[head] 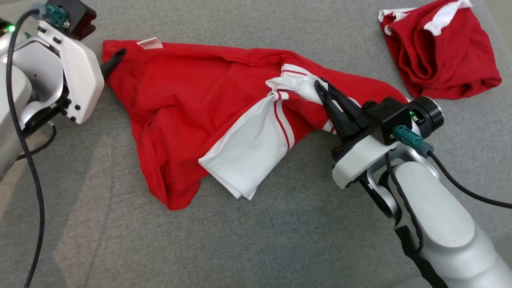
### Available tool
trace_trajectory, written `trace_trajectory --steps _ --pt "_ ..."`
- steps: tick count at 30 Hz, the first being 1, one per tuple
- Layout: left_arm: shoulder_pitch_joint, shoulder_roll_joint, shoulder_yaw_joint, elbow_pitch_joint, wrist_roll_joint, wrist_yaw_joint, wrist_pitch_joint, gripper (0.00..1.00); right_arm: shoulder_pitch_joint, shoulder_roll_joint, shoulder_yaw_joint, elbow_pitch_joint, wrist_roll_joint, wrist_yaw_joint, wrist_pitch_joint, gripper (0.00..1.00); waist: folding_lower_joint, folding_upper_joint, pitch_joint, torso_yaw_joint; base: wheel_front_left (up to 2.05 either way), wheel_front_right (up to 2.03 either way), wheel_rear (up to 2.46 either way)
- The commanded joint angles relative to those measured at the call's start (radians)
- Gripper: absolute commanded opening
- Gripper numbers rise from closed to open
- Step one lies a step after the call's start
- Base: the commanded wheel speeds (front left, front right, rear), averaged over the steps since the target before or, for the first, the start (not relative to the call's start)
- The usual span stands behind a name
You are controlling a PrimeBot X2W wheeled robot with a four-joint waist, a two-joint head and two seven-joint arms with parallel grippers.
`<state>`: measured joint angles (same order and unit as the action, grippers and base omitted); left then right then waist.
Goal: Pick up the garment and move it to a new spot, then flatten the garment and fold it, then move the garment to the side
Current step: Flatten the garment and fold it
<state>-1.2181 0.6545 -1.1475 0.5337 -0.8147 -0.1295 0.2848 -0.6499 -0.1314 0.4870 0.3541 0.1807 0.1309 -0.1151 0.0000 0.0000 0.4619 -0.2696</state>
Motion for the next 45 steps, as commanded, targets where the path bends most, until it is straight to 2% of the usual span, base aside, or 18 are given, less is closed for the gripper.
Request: trace_trajectory --steps 1,6,10,24,34,35,36,37,38,45 --pt "-0.025 0.008 -0.016 0.013 -0.014 -0.001 -0.009 1.0 -0.012 -0.001 -0.002 -0.002 0.006 0.0 -0.011 0.0 0.0 0.0 0.016 -0.012 0.0 0.0 0.0" --pt "-0.09 0.013 -0.098 0.053 -0.06 -0.001 -0.015 1.0 -0.024 0.007 0.003 0.003 0.002 0.0 -0.023 0.0 0.0 0.0 0.047 -0.032 0.0 0.0 0.0" --pt "-0.111 0.008 -0.122 0.064 -0.059 -0.001 -0.012 1.0 -0.031 0.014 0.005 0.006 0.0 0.0 -0.03 0.0 0.0 0.0 0.057 -0.039 0.0 0.0 0.0" --pt "-0.082 0.013 -0.132 0.051 -0.041 -0.001 0.073 1.0 -0.04 0.023 0.0 0.019 -0.005 0.0 -0.029 0.0 0.0 0.0 0.07 -0.041 0.0 0.0 0.0" --pt "-0.089 -0.008 -0.134 0.081 -0.039 -0.001 0.061 1.0 -0.041 0.023 0.01 0.015 0.0 0.0 -0.031 0.0 0.0 0.0 0.082 -0.043 0.0 0.0 0.0" --pt "-0.09 -0.01 -0.134 0.083 -0.043 -0.001 0.065 0.93 -0.04 0.022 0.01 0.015 0.001 0.0 -0.032 0.0 0.0 0.0 0.083 -0.043 0.0 0.0 0.0" --pt "-0.091 -0.011 -0.134 0.091 -0.054 -0.001 0.071 0.47 -0.04 0.021 0.01 0.014 0.001 0.0 -0.032 0.0 0.0 0.0 0.083 -0.043 0.0 0.0 0.0" --pt "-0.091 -0.014 -0.135 0.094 -0.056 -0.001 0.076 0.12 -0.04 0.021 0.01 0.014 0.001 0.0 -0.033 0.0 0.0 0.0 0.083 -0.043 0.0 0.0 0.0" --pt "-0.091 -0.016 -0.135 0.096 -0.059 -0.001 0.079 0.0 -0.039 0.021 0.01 0.014 0.001 0.0 -0.033 0.0 0.0 0.0 0.083 -0.043 0.0 0.0 0.0" --pt "-0.089 -0.022 -0.133 0.094 -0.067 -0.001 0.063 0.0 -0.031 0.015 0.004 0.018 0.002 0.0 -0.03 0.0 0.0 0.0 0.078 -0.037 0.0 0.0 0.0"
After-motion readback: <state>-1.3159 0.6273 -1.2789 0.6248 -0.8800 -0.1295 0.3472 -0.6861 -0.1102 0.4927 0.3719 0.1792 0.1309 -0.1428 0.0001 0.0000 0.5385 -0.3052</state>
